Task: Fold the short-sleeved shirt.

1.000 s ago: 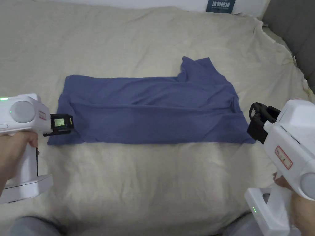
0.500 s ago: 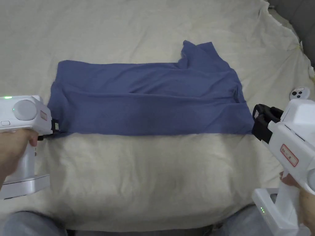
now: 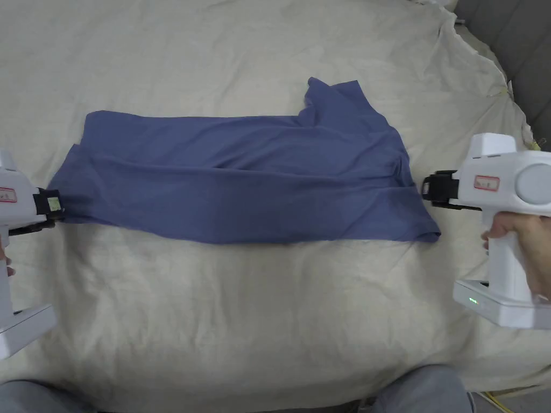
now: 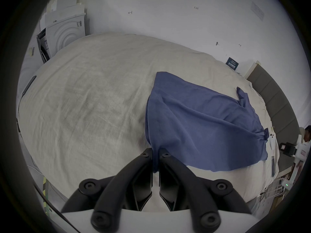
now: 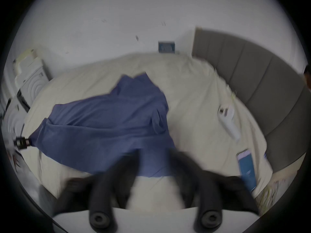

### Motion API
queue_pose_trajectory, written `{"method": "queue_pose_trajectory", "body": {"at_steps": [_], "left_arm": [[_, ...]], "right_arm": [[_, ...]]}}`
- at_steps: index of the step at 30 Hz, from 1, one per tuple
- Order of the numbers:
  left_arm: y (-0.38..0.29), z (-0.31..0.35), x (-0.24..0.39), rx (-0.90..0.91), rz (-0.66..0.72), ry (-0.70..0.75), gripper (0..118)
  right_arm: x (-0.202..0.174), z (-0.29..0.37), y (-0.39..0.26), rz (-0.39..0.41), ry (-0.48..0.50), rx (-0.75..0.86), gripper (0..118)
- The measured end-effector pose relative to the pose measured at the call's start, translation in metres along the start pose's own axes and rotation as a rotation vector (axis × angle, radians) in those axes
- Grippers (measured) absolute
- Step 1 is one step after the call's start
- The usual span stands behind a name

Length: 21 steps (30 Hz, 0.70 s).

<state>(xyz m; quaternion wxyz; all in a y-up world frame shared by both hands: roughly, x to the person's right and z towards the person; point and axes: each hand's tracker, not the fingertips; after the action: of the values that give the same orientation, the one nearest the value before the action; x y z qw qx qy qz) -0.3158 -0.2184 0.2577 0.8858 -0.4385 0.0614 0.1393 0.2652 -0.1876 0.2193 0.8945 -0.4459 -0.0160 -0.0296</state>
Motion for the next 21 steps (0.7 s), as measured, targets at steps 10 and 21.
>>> {"method": "queue_pose_trajectory", "body": {"at_steps": [10, 21], "left_arm": [[-0.006, -0.017, -0.004, -0.038, 0.035, 0.032, 3], [0.007, -0.019, -0.009, -0.067, 0.05, 0.053, 3]], "right_arm": [[0.016, -0.082, -0.018, -0.125, -0.136, -0.221, 107], [0.032, -0.074, -0.014, -0.255, 0.005, -0.258, 10]]}}
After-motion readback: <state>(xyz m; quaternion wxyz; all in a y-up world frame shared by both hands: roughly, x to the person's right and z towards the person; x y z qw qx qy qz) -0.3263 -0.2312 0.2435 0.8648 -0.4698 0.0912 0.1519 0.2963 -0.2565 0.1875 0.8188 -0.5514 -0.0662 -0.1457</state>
